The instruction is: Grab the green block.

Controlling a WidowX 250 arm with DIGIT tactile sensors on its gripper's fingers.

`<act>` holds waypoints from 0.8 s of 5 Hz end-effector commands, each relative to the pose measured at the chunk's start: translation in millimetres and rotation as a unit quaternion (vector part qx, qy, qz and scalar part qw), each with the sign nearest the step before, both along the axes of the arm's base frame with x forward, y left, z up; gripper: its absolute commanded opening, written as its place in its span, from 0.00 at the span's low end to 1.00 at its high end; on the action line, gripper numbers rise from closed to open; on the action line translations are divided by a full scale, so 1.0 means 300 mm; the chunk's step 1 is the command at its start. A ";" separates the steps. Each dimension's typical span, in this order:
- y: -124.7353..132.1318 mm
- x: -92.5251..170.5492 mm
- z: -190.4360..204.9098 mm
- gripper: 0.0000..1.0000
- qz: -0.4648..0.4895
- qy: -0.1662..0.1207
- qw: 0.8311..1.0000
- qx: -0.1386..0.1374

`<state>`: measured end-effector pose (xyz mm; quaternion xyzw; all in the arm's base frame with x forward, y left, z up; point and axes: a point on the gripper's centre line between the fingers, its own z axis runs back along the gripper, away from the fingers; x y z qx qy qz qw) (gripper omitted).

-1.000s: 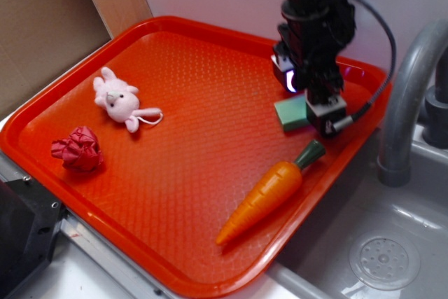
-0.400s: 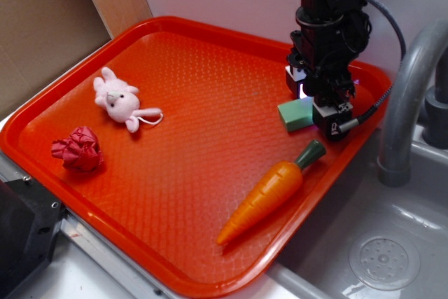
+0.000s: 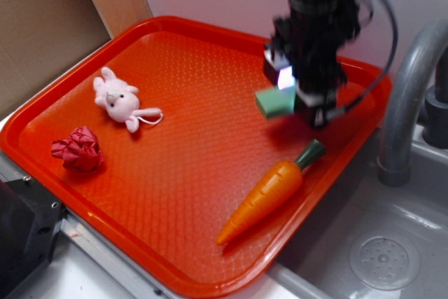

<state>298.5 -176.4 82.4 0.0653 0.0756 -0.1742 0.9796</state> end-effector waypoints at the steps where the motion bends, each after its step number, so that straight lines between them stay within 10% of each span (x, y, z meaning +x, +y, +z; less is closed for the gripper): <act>1: 0.020 -0.096 0.325 0.00 0.056 -0.066 0.995 -0.055; 3: 0.054 -0.249 0.443 0.00 0.104 -0.116 0.986 -0.058; 4: 0.069 -0.233 0.421 0.00 0.068 -0.096 0.989 -0.090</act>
